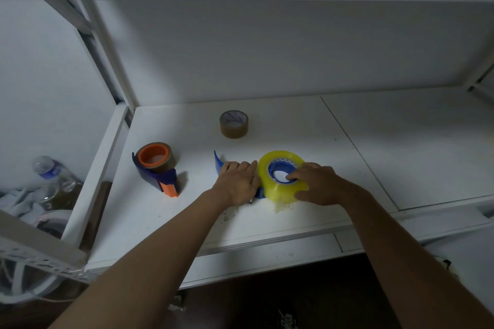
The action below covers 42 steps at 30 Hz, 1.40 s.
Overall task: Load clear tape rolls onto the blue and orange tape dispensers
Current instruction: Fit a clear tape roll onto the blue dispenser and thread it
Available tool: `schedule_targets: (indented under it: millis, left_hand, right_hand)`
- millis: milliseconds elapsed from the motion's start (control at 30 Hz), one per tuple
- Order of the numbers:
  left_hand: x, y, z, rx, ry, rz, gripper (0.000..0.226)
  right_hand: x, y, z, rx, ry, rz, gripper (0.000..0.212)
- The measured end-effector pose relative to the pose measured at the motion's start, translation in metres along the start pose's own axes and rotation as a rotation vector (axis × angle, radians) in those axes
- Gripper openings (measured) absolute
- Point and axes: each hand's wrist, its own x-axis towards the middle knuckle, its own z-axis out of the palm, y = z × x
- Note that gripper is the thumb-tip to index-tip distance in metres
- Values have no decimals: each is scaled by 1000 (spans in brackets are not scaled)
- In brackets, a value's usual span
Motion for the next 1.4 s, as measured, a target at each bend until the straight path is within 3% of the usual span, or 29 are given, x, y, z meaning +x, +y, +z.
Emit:
schedule_targets:
  millis: [200, 333, 533, 633, 733, 833, 1000, 1167, 1300, 1400]
  left_hand:
    - [-2, 1, -1, 0, 41, 22, 52]
    - [-4, 5, -6, -3, 40, 30, 47]
    - [-1, 2, -1, -98, 15, -3, 56]
    - [-2, 3, -4, -168, 19, -28, 40]
    - [-3, 4, -6, -220, 15, -50, 31]
    - [-2, 5, -7, -237, 11, -70, 33]
    - [-1, 6, -7, -260, 22, -85, 38]
    - [1, 6, -8, -282, 33, -91, 56]
    - [2, 3, -7, -335, 44, -100, 45]
    - [2, 2, -5, -296, 63, -71, 53]
  right_hand:
    - [8, -4, 23, -129, 183, -68, 52]
    - [6, -6, 35, -61, 340, -98, 69]
    - [13, -21, 48, -73, 519, -32, 56]
    - [16, -29, 49, -89, 507, 31, 56]
    - [16, -21, 49, -92, 448, -29, 62]
    - [13, -6, 50, -123, 367, -106, 68]
    - [18, -12, 49, -135, 355, -78, 72]
    - [23, -26, 48, -159, 410, 1, 67]
    - [28, -37, 46, -97, 476, 82, 63]
    - [29, -36, 47, -101, 459, 77, 60]
